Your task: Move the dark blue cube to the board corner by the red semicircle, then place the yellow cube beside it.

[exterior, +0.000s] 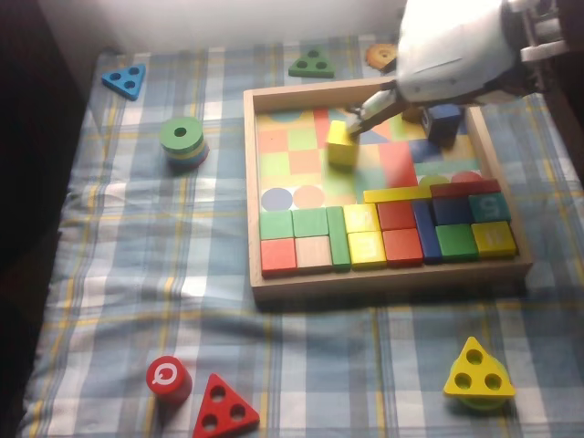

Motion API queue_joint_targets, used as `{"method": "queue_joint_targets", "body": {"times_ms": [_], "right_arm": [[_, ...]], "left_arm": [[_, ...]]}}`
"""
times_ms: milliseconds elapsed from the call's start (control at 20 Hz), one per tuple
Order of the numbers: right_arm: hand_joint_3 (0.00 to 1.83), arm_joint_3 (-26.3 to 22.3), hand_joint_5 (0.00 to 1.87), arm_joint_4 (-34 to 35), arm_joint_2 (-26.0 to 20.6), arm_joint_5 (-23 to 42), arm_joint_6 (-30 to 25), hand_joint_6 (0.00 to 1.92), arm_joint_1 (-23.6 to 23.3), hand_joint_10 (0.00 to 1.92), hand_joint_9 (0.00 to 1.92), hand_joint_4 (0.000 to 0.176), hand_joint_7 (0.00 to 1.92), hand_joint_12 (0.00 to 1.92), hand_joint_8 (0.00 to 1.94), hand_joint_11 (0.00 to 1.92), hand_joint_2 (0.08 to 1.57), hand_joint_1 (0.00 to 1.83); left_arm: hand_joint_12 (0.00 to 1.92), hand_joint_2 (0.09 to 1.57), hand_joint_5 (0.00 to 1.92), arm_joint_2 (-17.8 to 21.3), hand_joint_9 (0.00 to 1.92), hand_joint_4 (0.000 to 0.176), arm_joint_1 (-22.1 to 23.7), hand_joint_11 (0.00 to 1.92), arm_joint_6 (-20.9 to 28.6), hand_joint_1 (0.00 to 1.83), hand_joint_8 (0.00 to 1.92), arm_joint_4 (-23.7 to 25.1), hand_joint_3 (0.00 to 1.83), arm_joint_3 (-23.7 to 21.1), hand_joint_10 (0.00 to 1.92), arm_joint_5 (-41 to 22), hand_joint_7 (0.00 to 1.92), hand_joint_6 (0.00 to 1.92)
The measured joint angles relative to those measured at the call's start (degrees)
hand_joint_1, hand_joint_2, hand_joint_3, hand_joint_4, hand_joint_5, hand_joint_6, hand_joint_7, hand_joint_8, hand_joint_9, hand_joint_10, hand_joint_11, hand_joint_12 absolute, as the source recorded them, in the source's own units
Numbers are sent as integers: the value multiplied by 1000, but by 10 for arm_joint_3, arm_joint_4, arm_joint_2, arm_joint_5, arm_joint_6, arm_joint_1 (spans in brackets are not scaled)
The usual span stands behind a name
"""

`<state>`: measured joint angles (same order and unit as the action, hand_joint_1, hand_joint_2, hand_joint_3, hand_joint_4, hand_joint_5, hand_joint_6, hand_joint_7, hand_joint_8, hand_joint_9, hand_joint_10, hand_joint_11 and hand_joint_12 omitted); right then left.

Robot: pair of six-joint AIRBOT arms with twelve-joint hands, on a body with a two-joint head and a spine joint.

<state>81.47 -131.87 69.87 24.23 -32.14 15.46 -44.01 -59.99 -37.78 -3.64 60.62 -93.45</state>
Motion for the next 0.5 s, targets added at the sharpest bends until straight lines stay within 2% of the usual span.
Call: {"method": "queue_joint_targets", "body": {"times_ms": [50, 100, 250, 300, 500], "right_arm": [[0, 0, 284, -2, -2, -1, -1, 0, 2, 1921, 1320, 76, 1157, 1921, 1941, 1417, 1176, 1544], [1, 0, 281, -4, -2, 0, -2, 0, 3, 1921, 1340, 62, 1185, 1921, 1941, 1427, 1185, 1527], [4, -10, 278, -17, -1, -1, -11, 2, 4, 1921, 1350, 54, 1214, 1921, 1941, 1376, 1196, 1519], [2, -18, 275, -26, -4, 1, -18, 0, 4, 1921, 1342, 83, 1189, 1921, 1941, 1389, 1196, 1526], [0, -18, 297, -37, -17, 7, -25, 7, -3, 1921, 1352, 91, 1179, 1921, 1941, 1439, 1172, 1575]], "left_arm": [[1433, 1453, 341, 0, 620, 158, 0, 80, 0, 561, 11, 0, 15, 0, 65, 0, 590, 1691], [1452, 1485, 351, 0, 649, 175, 0, 114, 0, 550, 19, -1, 3, 0, 74, 0, 634, 1873], [1473, 1468, 377, 0, 656, 176, 0, 118, 0, 586, 11, 0, 0, 0, 78, 0, 630, 1844], [1410, 1473, 369, 0, 617, 176, 0, 102, 0, 572, 0, 0, 0, 0, 57, 0, 595, 1856], [1453, 1488, 348, 0, 602, 176, 0, 102, 0, 545, 0, -1, 2, 0, 47, 0, 583, 1884]]}}
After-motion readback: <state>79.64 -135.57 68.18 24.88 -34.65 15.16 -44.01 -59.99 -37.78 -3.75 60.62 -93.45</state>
